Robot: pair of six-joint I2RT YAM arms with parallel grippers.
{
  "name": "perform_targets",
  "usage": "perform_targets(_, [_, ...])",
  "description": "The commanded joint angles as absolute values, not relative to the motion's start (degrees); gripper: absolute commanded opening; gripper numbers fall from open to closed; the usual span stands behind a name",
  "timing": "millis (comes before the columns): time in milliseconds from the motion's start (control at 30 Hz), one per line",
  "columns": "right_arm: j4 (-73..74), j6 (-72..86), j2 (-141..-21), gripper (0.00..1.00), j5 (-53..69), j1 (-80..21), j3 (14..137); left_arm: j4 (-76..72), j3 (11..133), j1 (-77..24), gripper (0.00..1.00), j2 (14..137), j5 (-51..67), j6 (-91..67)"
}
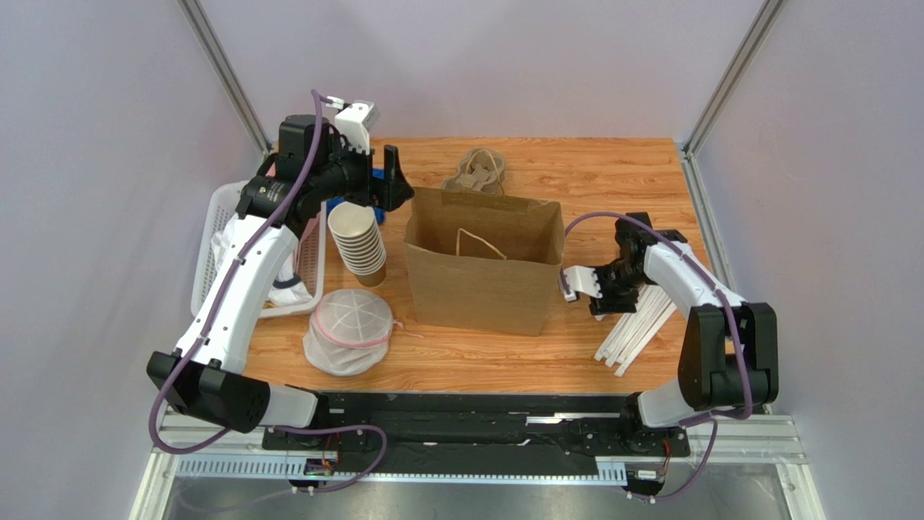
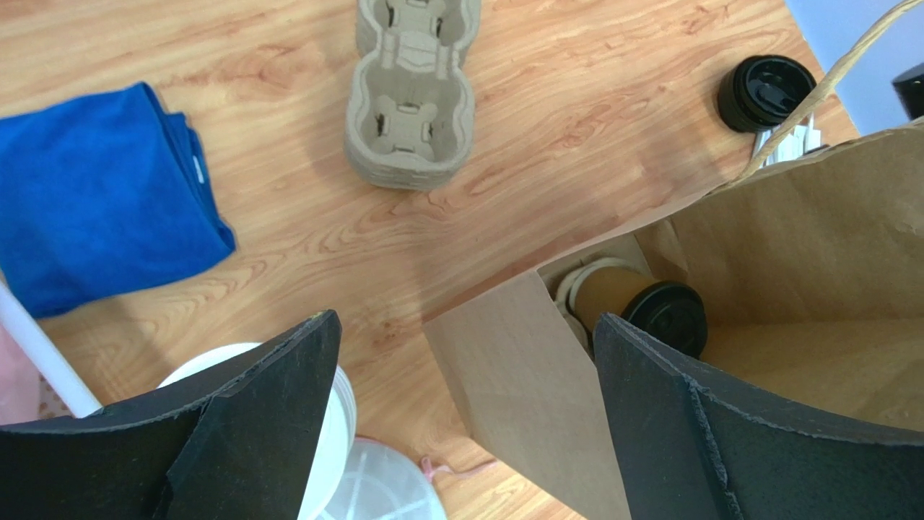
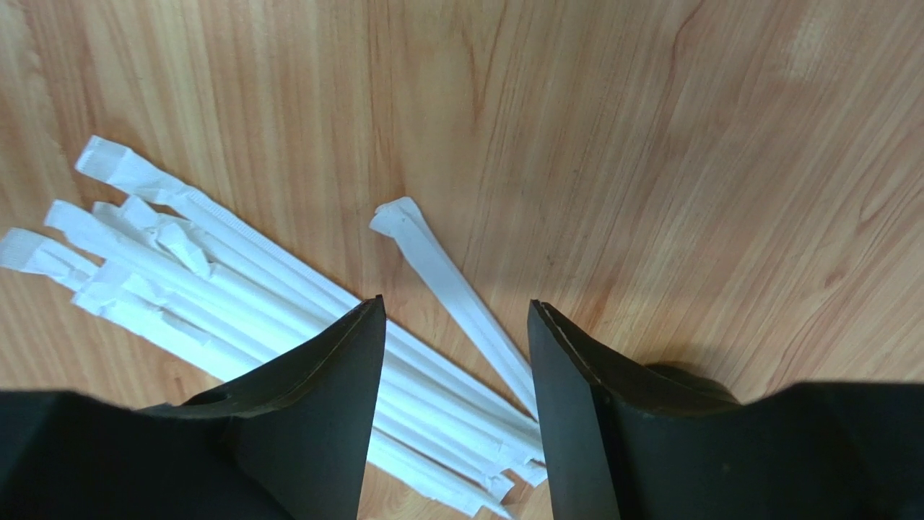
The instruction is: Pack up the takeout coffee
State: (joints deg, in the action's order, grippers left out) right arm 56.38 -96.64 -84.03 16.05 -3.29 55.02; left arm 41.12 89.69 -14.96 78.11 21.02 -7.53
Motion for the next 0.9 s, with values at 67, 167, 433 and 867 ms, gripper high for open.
perform_targets(67, [51.77, -104.94, -87.53, 0.55, 16.35, -3.16, 56.51, 41.84, 90.53, -13.54, 0.95, 80.86, 23.82, -10.46])
perform_targets(167, [51.77, -105.91, -89.20, 0.54, 15.91, -3.08, 56.60, 42.45, 91.84, -12.92, 0.95, 82.44, 24.26, -10.46])
perform_targets(433, [51.50, -109.07, -92.02, 0.53, 14.68, -3.08, 55.20, 43.15, 94.21, -12.22, 0.94, 85.25, 25.22, -10.55])
perform_targets(867, [50.89, -109.78, -92.64, 0.24, 14.85, -1.49, 54.49, 42.89, 95.18, -12.13, 0.93, 86.57, 25.31, -10.63])
